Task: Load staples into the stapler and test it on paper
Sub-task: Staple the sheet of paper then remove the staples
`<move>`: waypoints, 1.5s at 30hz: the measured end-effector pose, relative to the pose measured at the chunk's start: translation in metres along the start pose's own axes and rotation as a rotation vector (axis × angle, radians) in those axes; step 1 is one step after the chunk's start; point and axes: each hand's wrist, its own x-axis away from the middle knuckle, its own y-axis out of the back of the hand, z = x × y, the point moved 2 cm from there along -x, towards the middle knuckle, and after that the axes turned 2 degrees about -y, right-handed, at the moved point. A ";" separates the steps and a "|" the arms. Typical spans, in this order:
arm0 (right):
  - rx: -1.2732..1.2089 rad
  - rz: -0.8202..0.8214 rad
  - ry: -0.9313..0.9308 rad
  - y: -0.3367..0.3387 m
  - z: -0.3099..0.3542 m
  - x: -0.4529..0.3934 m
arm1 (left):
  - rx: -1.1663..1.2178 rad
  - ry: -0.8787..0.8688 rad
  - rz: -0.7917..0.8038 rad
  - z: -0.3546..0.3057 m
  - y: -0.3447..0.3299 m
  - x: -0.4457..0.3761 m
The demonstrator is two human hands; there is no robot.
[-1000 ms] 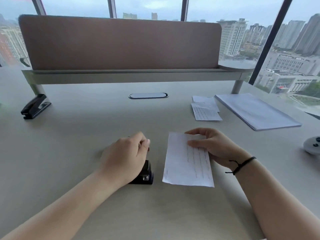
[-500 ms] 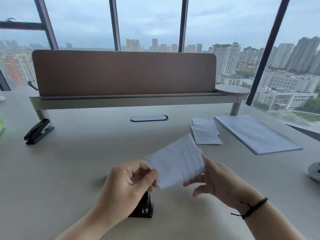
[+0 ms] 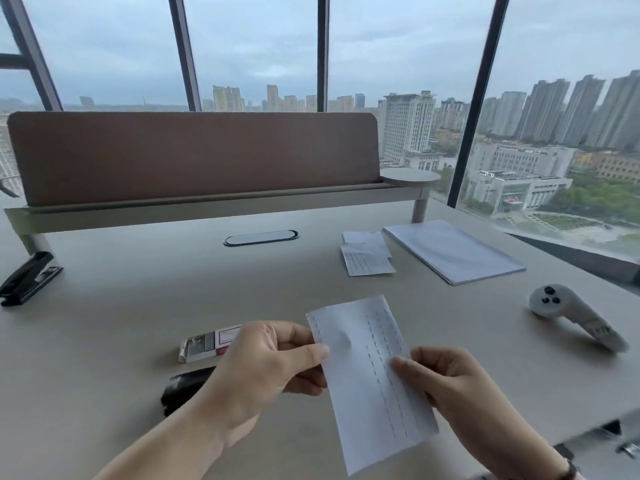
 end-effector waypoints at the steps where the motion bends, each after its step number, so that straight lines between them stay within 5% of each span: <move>1: -0.011 -0.025 0.003 0.005 0.001 0.009 | -0.002 0.009 0.020 0.000 -0.007 0.002; 15: -0.072 -0.295 0.044 0.142 -0.057 0.154 | -0.132 -0.033 0.307 0.032 -0.185 0.022; 21: -0.167 -0.550 -0.170 0.222 -0.160 0.232 | -0.344 0.015 0.591 0.118 -0.311 0.027; 25: -0.247 -0.715 -0.356 0.262 -0.251 0.266 | -0.435 0.250 0.727 0.211 -0.385 0.016; 29: -0.286 -0.907 -0.584 0.288 -0.350 0.282 | -0.436 0.502 0.762 0.305 -0.435 0.000; 33: -0.239 -1.048 -0.795 0.316 -0.447 0.273 | -0.527 0.580 0.699 0.373 -0.456 -0.019; 37: -0.103 -0.992 -0.950 0.356 -0.561 0.244 | -0.581 0.583 0.668 0.412 -0.453 -0.038; 45: 0.040 -0.777 -1.246 0.357 -0.563 0.194 | -0.626 0.531 0.632 0.436 -0.436 -0.062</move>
